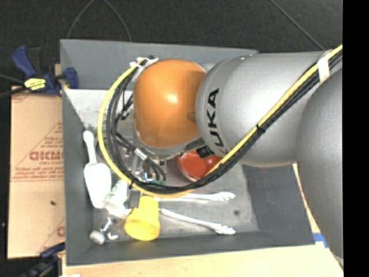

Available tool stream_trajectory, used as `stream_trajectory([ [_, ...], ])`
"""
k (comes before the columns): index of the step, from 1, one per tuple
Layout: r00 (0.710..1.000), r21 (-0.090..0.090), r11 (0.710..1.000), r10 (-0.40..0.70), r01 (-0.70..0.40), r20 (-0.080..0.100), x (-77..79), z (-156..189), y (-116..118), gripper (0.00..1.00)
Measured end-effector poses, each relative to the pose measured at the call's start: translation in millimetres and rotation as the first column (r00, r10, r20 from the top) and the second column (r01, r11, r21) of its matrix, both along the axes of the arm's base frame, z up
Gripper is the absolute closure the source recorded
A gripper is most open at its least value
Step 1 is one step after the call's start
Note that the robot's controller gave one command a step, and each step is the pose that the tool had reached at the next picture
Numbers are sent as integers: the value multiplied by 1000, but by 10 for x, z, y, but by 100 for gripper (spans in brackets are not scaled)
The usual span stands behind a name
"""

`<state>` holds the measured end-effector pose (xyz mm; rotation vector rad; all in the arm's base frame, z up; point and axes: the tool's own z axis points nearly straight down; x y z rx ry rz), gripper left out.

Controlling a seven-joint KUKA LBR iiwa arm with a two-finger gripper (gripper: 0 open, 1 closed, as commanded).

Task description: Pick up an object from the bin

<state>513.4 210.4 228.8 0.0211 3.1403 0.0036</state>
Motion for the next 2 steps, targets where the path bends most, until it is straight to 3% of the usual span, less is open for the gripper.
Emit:
stream_trajectory([
  [1,1000,-1,1000,24,-24,0,-4,-11,-7,0],
  [2,990,-3,990,144,-144,-3,-46,2,-74,0],
])
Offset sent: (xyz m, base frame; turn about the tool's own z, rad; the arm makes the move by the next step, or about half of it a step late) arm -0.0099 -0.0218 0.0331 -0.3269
